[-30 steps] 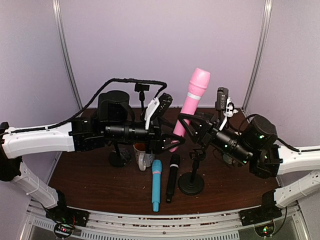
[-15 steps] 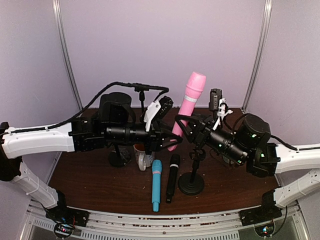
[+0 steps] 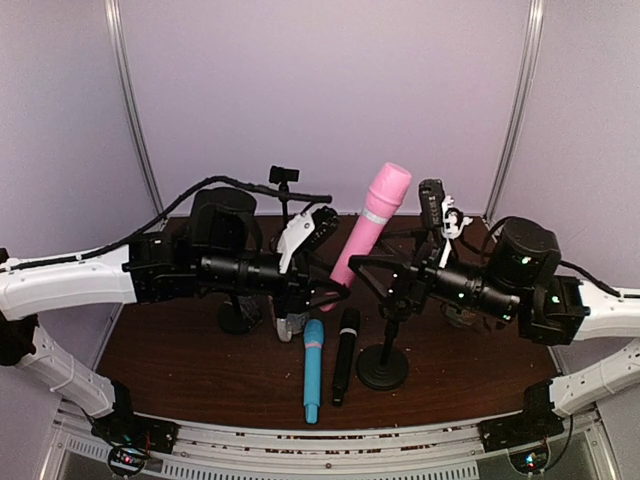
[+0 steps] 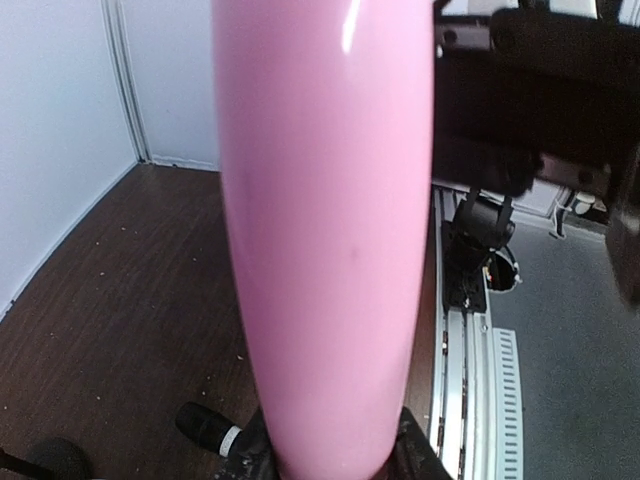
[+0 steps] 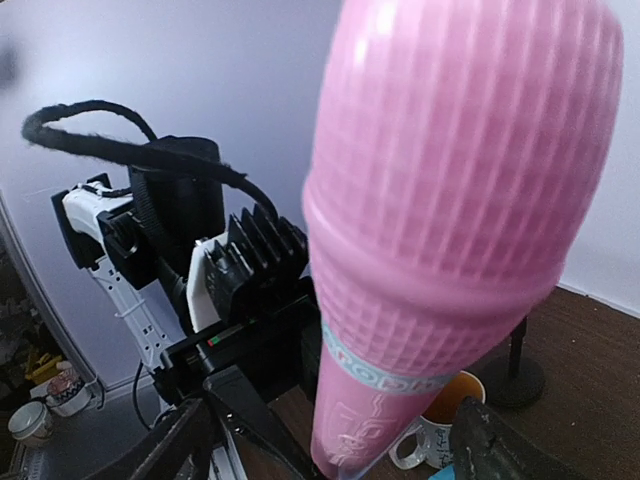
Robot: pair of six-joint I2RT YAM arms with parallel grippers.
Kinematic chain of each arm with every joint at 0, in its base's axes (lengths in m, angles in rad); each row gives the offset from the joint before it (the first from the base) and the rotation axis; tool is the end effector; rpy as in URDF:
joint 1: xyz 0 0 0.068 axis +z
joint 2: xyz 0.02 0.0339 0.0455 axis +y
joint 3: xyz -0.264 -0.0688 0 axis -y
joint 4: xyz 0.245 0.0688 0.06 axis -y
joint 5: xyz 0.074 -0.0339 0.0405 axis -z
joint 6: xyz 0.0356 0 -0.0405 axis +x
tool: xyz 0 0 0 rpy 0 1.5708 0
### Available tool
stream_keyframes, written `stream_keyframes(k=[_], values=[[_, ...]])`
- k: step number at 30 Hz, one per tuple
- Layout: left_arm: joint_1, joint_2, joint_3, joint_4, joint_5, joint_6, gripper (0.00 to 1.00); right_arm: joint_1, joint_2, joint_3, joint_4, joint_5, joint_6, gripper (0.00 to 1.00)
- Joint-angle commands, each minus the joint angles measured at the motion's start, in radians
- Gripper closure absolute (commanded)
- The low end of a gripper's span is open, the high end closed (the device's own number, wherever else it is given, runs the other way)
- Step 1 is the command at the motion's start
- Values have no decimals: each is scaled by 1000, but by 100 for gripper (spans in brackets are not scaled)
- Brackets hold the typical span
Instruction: Attach the microphones to the stand
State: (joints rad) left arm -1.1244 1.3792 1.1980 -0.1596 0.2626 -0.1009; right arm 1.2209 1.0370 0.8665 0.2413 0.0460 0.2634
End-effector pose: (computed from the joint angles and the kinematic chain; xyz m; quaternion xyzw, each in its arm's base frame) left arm 0.1314 -0.2959 0.3513 0.4624 0.6690 -0.4164 0.4065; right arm 0.0861 0.2311 0.3661 -0.2990 0.6126 0.4828 0.5497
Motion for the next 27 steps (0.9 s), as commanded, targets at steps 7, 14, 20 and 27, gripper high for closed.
stream_keyframes(k=[7,14,20,27], values=[[6,-115,-21,-329,162,229,100,-44,-118,235,-622,-248,-203,16],[6,-103,9,-516,164,340,100,-48,-28,389,-856,-333,-267,19],[6,-77,42,-560,194,363,100,-49,6,414,-889,-382,-313,20],[5,-42,65,-561,218,369,100,-45,74,447,-888,-451,-305,34]])
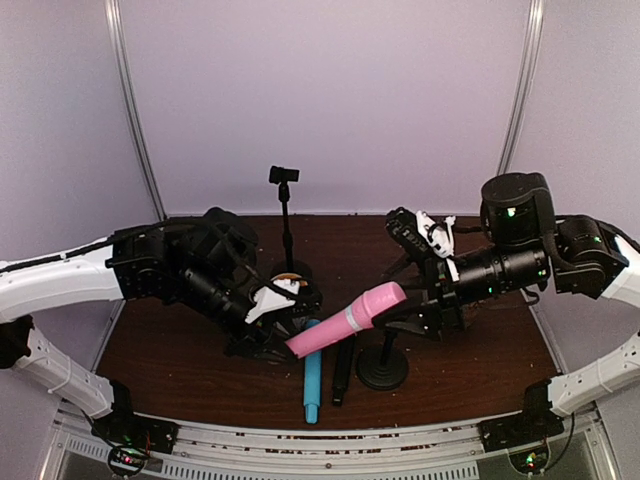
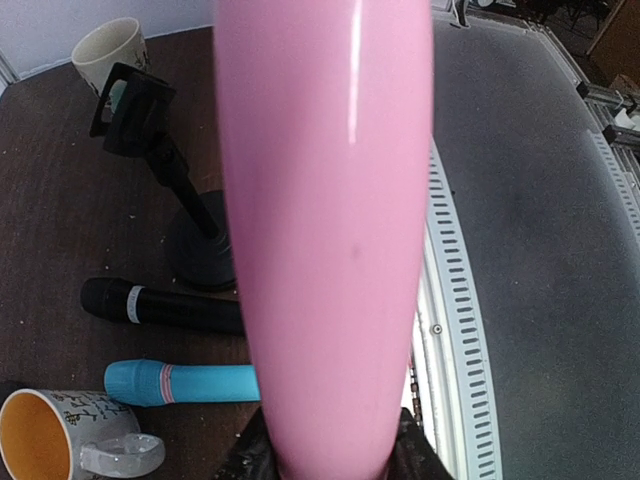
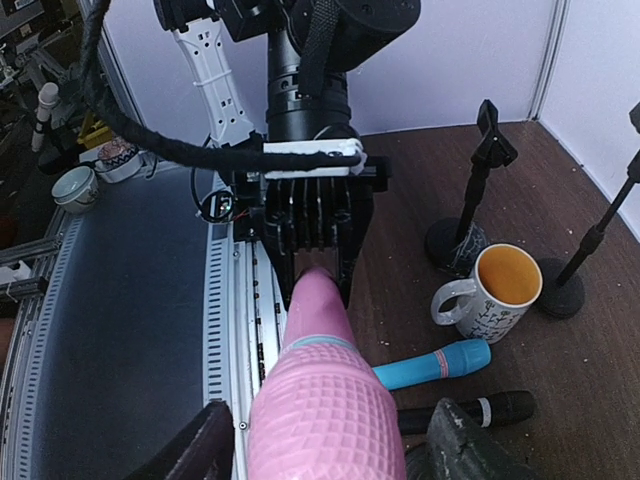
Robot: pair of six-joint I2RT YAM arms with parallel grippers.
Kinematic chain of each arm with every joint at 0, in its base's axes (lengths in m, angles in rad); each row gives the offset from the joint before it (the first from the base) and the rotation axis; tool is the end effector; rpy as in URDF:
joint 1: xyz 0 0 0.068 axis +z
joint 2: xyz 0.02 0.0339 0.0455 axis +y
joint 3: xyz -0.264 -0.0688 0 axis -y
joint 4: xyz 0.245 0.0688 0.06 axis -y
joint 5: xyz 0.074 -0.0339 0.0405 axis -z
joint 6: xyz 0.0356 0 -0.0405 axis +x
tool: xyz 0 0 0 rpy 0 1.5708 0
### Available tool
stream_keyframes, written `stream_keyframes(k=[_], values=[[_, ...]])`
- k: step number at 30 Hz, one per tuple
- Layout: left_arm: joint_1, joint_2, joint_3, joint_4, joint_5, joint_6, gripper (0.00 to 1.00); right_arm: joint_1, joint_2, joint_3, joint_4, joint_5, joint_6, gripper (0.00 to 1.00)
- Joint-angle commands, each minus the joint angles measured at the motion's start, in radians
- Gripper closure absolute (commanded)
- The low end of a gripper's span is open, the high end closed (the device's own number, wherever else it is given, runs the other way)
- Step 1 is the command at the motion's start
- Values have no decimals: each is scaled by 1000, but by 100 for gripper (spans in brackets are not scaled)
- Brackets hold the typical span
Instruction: Attach the microphones to the stand
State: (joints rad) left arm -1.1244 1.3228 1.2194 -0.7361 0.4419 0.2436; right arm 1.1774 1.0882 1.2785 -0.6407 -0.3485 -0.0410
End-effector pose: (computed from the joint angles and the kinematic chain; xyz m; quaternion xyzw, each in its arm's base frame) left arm 0.1054 -0.2555 0.3248 0.6365 0.6567 -0.3339 0.2283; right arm 0.0744 0.2110 0.4058 -0.5530 0.6315 0.4054 0.3620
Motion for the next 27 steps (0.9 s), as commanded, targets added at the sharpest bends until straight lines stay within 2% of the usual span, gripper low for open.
stream_keyframes(k=[1,7,12,19,27], values=[[5,16,46,17,40,25,100,0,32,40,-11,-58,0,36],[5,17,51,41,47,17,100,9,51,40,-8,-55,1,42],[5,40,67,40,59,18,100,12,53,24,11,-54,7,53],[5,58,81,41,66,21,100,14,36,11,29,-37,11,54],[5,74,85,40,59,18,100,13,16,0,52,-57,22,78]])
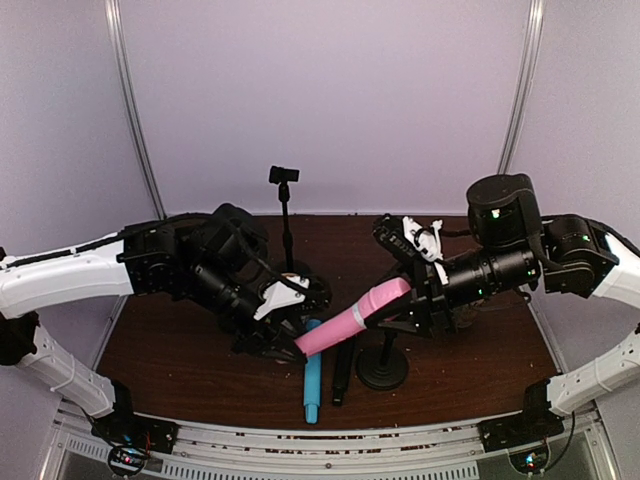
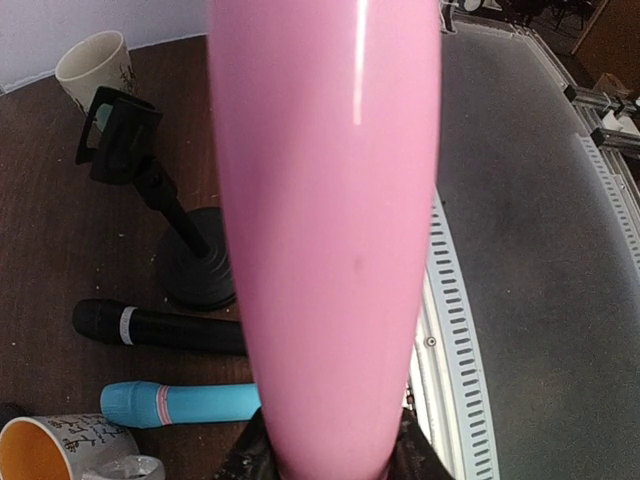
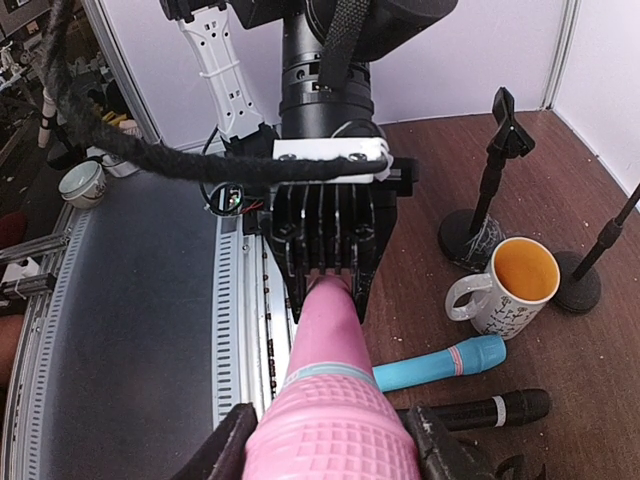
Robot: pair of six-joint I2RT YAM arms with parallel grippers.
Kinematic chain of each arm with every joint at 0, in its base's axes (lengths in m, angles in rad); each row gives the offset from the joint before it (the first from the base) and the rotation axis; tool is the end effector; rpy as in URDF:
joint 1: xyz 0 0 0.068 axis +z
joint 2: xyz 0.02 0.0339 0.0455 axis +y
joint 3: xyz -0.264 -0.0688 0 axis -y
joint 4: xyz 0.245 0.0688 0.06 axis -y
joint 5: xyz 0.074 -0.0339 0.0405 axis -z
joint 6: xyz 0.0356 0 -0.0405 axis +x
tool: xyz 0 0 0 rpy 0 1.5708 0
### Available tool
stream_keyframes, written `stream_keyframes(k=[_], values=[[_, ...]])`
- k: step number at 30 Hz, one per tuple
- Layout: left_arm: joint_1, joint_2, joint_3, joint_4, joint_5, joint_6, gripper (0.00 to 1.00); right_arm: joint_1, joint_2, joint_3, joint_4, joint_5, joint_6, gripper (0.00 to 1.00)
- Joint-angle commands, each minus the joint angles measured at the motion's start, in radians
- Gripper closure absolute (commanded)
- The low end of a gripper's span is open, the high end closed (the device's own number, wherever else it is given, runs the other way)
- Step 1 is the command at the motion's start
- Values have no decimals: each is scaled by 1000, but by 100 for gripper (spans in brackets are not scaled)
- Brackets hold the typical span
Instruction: Attach the microphones to the stand
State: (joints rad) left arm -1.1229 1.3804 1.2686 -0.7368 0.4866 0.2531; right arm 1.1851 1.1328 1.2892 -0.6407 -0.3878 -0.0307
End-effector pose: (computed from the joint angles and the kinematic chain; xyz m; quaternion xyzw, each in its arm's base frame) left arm 0.1106 -0.2685 0.3259 0.6423 0.6474 -0.3489 0.2160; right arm 0.0761 0.2231 0.4002 -0.5615 0.6326 0.4150 0.3350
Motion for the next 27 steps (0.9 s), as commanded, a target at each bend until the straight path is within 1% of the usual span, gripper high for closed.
stream_keyframes(k=[1,2,3,4,5,6,7,11,14,15,21,22,24,27], values=[[3,17,37,41,14,9,100,6,-32,-12,52,-18,12,79],[4,18,38,41,15,9,100,7,-35,-14,49,-18,12,79],[4,20,40,41,19,8,100,6,-37,-13,48,-21,10,75],[4,21,42,41,27,9,100,6,-39,-14,42,-28,7,69],[4,22,44,41,33,8,100,5,-39,-13,38,-34,1,56],[4,22,47,41,37,8,100,6,-37,-13,34,-37,-1,50],[4,24,48,41,40,9,100,5,-34,-12,31,-35,-3,46],[5,30,49,40,42,8,100,6,-24,-6,28,-35,-9,41],[4,32,46,41,45,9,100,6,-32,-10,47,-33,-11,39],[4,31,46,40,44,10,100,6,-33,-8,48,-31,-13,40],[5,32,47,41,42,13,100,7,-3,16,4,-47,-26,53],[5,32,48,41,44,13,100,5,0,17,-1,-50,-26,54],[5,32,49,43,47,13,100,6,2,18,-7,-52,-25,54],[5,29,49,43,48,14,100,6,-1,19,-26,-50,-33,49]])
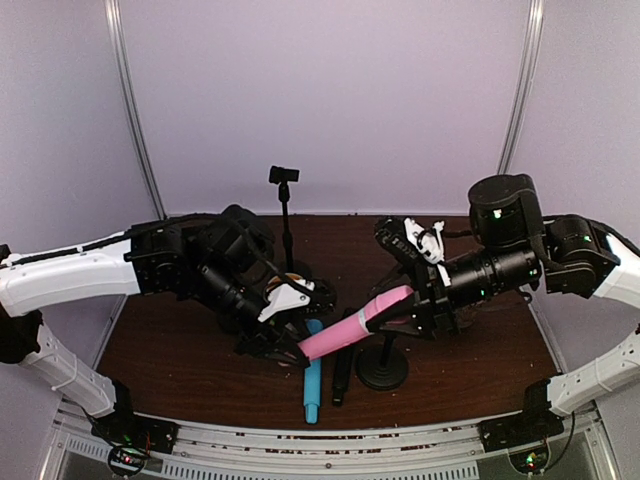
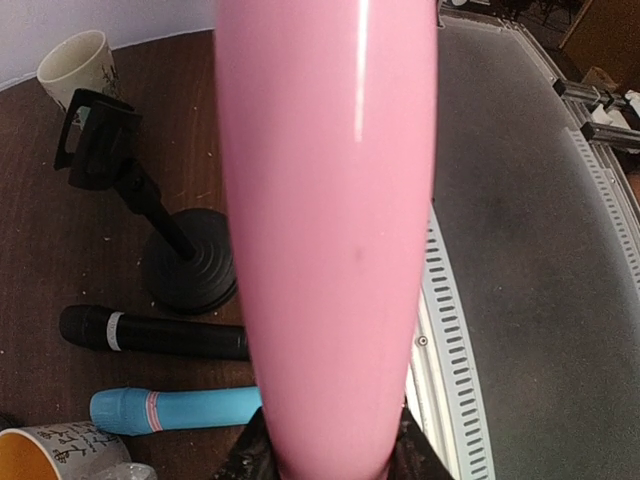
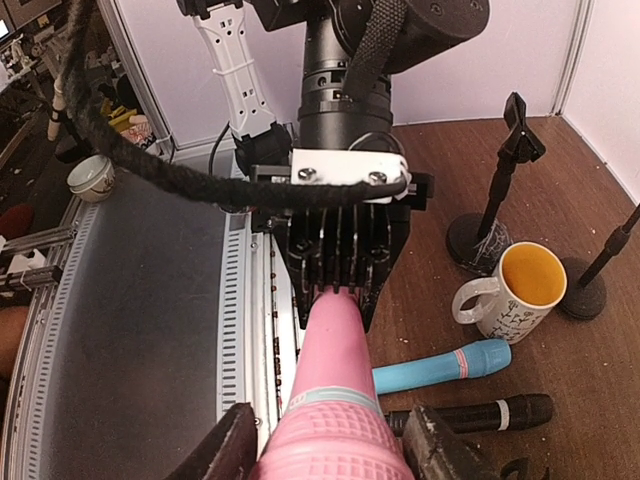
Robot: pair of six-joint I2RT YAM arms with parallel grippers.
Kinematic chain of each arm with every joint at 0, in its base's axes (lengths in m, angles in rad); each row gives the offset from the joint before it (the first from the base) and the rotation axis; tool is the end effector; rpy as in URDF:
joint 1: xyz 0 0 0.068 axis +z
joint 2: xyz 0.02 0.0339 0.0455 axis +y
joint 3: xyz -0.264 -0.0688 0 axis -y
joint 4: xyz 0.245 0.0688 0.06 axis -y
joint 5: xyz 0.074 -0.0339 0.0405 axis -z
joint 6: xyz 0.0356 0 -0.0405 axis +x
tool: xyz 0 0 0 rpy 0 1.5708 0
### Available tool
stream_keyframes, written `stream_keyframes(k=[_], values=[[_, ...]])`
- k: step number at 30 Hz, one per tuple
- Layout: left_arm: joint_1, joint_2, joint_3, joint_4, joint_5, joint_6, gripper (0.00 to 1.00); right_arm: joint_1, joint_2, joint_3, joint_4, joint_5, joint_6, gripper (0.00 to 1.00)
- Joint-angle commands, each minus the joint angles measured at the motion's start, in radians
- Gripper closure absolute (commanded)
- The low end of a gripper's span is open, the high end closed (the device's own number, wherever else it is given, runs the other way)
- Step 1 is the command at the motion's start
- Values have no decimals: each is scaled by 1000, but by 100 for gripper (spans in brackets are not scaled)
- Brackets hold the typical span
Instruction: Attach the microphones to the stand
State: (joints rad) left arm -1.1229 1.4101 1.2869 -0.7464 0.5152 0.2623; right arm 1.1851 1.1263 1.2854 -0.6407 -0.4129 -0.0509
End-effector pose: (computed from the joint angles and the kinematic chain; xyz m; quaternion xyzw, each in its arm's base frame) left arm 0.1124 -0.2744 0.3233 0.6472 0.6431 -0.3560 0.2020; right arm 0.0746 0.2216 0.4005 -0.5716 0.6208 0.4203 0.3335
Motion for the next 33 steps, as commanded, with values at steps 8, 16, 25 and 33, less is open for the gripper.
stream_keyframes(k=[8,16,25,33], values=[[12,-11,34,59,9,2,100,6,6,47,-111,15,-36,67],[12,-68,-2,155,-301,-98,43,3,-57,41,-110,145,25,94],[-7,-168,-136,499,-614,-251,28,-5,-217,21,-241,765,286,100],[-130,0,-196,854,-724,-405,39,-4,-401,11,-371,976,412,100]])
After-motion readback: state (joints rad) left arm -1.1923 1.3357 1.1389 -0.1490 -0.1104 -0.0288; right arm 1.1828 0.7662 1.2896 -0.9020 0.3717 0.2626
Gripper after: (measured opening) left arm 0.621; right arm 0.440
